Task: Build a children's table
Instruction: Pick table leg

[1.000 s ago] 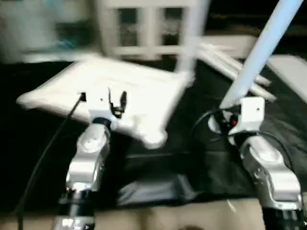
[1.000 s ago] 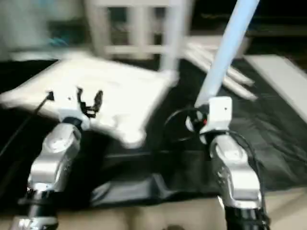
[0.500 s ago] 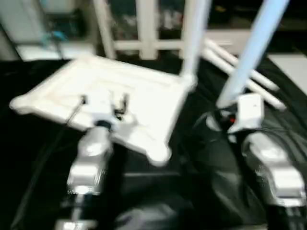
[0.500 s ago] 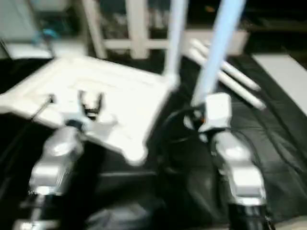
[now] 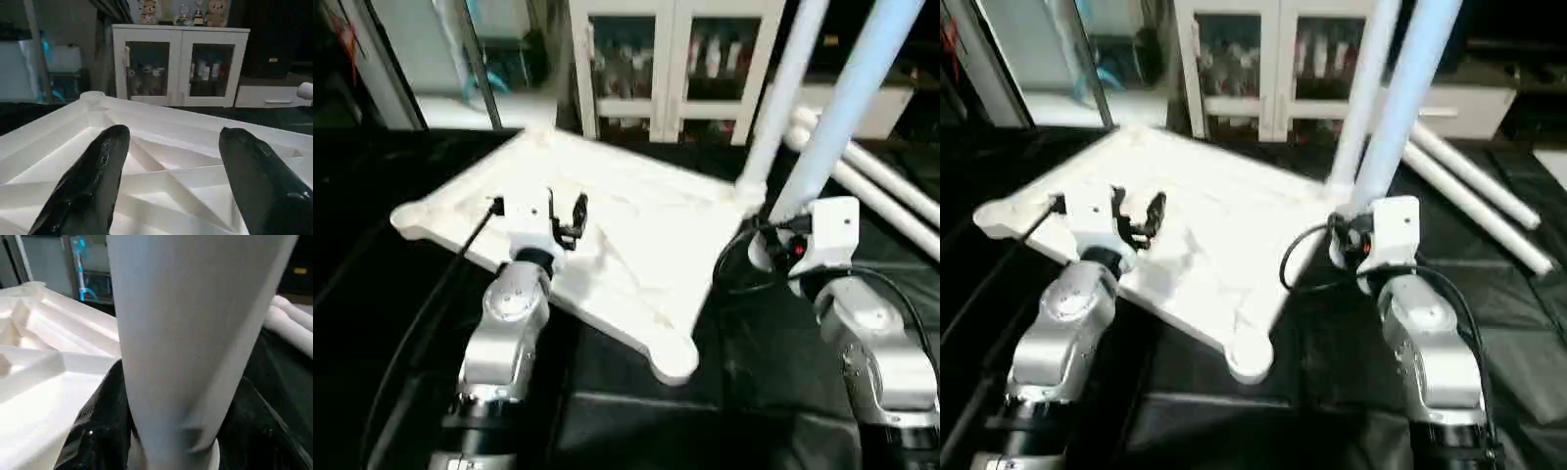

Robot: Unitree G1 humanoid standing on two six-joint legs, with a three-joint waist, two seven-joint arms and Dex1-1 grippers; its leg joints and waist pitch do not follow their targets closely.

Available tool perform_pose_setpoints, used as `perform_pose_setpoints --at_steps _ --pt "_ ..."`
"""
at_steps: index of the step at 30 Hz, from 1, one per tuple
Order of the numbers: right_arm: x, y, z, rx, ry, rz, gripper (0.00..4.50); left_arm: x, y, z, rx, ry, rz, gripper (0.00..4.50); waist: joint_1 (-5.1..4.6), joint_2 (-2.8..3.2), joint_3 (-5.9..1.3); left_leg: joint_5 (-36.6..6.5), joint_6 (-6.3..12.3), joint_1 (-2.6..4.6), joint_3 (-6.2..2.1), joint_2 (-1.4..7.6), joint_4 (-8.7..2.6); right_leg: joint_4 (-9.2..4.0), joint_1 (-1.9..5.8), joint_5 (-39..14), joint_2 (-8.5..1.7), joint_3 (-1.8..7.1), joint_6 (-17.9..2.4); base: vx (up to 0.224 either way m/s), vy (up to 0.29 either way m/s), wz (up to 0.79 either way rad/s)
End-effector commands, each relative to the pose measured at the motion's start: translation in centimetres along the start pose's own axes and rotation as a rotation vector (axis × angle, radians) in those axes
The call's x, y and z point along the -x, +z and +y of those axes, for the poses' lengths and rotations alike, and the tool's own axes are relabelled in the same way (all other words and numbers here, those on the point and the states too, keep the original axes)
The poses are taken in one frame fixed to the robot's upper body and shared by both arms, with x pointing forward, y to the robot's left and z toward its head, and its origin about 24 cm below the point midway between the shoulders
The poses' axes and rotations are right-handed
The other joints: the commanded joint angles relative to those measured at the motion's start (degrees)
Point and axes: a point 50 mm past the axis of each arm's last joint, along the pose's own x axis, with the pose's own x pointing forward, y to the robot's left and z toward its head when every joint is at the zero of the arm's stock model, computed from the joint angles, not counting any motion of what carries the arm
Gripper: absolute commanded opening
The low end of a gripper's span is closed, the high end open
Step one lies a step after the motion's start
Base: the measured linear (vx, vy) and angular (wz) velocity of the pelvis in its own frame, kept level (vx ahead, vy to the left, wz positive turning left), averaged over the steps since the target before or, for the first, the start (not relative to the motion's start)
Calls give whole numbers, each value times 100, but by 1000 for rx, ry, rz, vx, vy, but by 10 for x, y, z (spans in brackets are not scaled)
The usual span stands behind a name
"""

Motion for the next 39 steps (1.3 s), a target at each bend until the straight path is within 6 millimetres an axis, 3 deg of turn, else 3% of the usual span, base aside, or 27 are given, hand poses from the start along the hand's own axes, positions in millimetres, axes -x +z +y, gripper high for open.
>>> perform_pose_setpoints --at_steps 1,2,3,4,5,6,7,8,10,11,13,14,16,18,19,20,21,22,23,25,31,33,35,36,37,38,39 --pt "0 10 -3 16 32 -37 188 5 -2 -5 14 -181 6 352 -211 122 -323 1064 804 279 -492 799 -713 -6 -85 -142 -237 47 -755 65 119 -4" --pt "1 13 -5 15 63 -46 188 9 -2 -9 22 -317 -6 363 -165 68 -401 1600 1040 419 -501 842 -569 -35 -190 399 -443 151 -627 65 119 -4" --pt "2 14 -6 13 89 -47 188 11 -2 -11 24 -394 -3 369 -137 15 -413 2488 1151 324 -376 677 -426 -101 -158 1139 -586 222 -716 47 91 2" --pt "3 15 -7 13 152 -40 188 14 -4 -12 5 -522 34 369 -30 -84 -450 2948 1075 189 -158 434 -317 -119 -78 1955 -668 314 -880 10 58 -2" --pt "5 17 -7 26 205 -39 188 16 -6 -12 -22 -613 67 375 0 -89 -464 3044 1034 105 -101 352 -319 -82 -6 2297 -686 337 -949 10 58 -2" --pt "7 19 -6 32 265 -35 188 17 -7 -10 -54 -703 106 375 53 -89 -474 2622 946 22 -23 285 -352 -87 55 2435 -692 330 -1007 0 0 0" --pt "10 22 -6 42 328 -38 188 17 -6 -7 -73 -779 146 401 61 -104 -441 1808 917 -19 20 308 -423 -134 76 2096 -732 330 -1114 0 0 0" --pt "13 24 -6 41 381 -38 188 16 -5 -4 -90 -849 177 401 69 -94 -401 1342 926 -13 45 322 -460 -185 45 1766 -733 328 -1189 0 0 0" --pt "17 27 -7 50 479 -29 188 12 -3 -1 -146 -987 249 413 34 -53 -293 -101 752 26 73 435 -617 -321 38 405 -760 317 -1428 -63 -8 4" --pt "18 27 -8 57 504 -21 188 11 -3 -1 -168 -1030 275 421 36 -52 -283 -399 668 55 75 451 -643 -335 32 112 -755 314 -1431 -68 -11 3" --pt "21 27 -8 82 553 0 188 10 -5 -2 -212 -1098 315 441 2 6 -201 -1324 232 120 154 488 -737 -431 -2 -892 -780 335 -1394 -64 -2 5" --pt "24 27 -8 105 605 26 188 8 -7 -2 -252 -1160 361 441 -31 -33 -164 -1806 -1 175 178 495 -769 -503 -31 -1517 -779 350 -1265 -57 3 5" --pt "26 26 -7 120 641 45 188 7 -9 -2 -279 -1200 394 447 -53 -108 -148 -2059 -114 222 219 452 -788 -603 -33 -2244 -798 373 -1004 -25 6 3" --pt "32 25 -7 139 698 81 188 3 -13 -3 -312 -1249 433 447 -66 -156 -202 -1567 -31 187 255 482 -791 -596 -1 -2060 -830 394 -945 0 0 0" --pt "34 24 -6 146 706 90 188 1 -15 -4 -323 -1252 435 447 -52 -117 -213 -1315 20 158 251 504 -794 -566 13 -1732 -839 388 -1010 0 0 0" --pt "38 21 -5 162 729 114 188 -2 -19 -7 -350 -1269 443 447 -69 -188 -209 -1209 75 130 266 508 -796 -578 15 -1571 -825 382 -1035 0 0 0" --pt "41 20 -5 157 742 123 188 -2 -22 -9 -354 -1279 447 447 -46 -113 -218 -1144 123 117 256 509 -795 -539 34 -1361 -834 370 -1088 0 0 0" --pt "42 19 -3 159 751 126 188 -4 -23 -11 -368 -1283 441 447 -60 -112 -229 -1101 168 110 255 518 -786 -528 37 -1162 -841 370 -1143 0 0 0" --pt "43 17 -2 165 751 126 188 -4 -25 -13 -375 -1299 446 447 -64 -42 -240 -1055 179 104 250 515 -780 -520 44 -1026 -843 369 -1180 0 0 0" --pt "42 17 0 174 745 127 188 -5 -28 -15 -411 -1321 454 431 -88 -110 -276 -747 318 59 250 521 -766 -473 77 -413 -837 349 -1328 0 0 0" --pt "44 19 -6 199 739 140 188 -3 -32 -13 -514 -1445 536 383 -37 -94 -324 -121 725 82 291 525 -703 -399 71 603 -829 312 -1590 0 0 0" --pt "44 21 -7 216 739 142 188 -6 -32 -11 -542 -1457 537 364 -29 20 -328 -175 711 95 276 543 -699 -373 74 733 -839 297 -1641 0 0 0" --pt "45 21 -8 226 741 141 188 -5 -34 -9 -530 -1493 574 343 -28 62 -320 -366 644 110 276 552 -718 -387 80 672 -843 293 -1693 0 0 0" --pt "45 21 -8 229 741 142 188 -5 -34 -9 -530 -1495 577 335 -36 25 -310 -487 589 106 282 556 -734 -402 97 625 -845 293 -1726 0 0 0" --pt "46 20 -9 238 737 148 188 -6 -35 -10 -532 -1496 576 335 -30 69 -309 -526 564 97 277 553 -733 -389 109 593 -859 294 -1749 0 0 0" --pt "46 19 -9 239 736 150 188 -6 -35 -10 -534 -1495 574 328 -39 41 -304 -571 566 95 288 552 -735 -411 104 545 -855 294 -1747 0 0 0" --pt "48 18 -8 252 744 160 188 -9 -36 -13 -565 -1489 552 322 -40 97 -307 -604 548 96 286 544 -726 -419 112 483 -858 297 -1745 0 0 0"
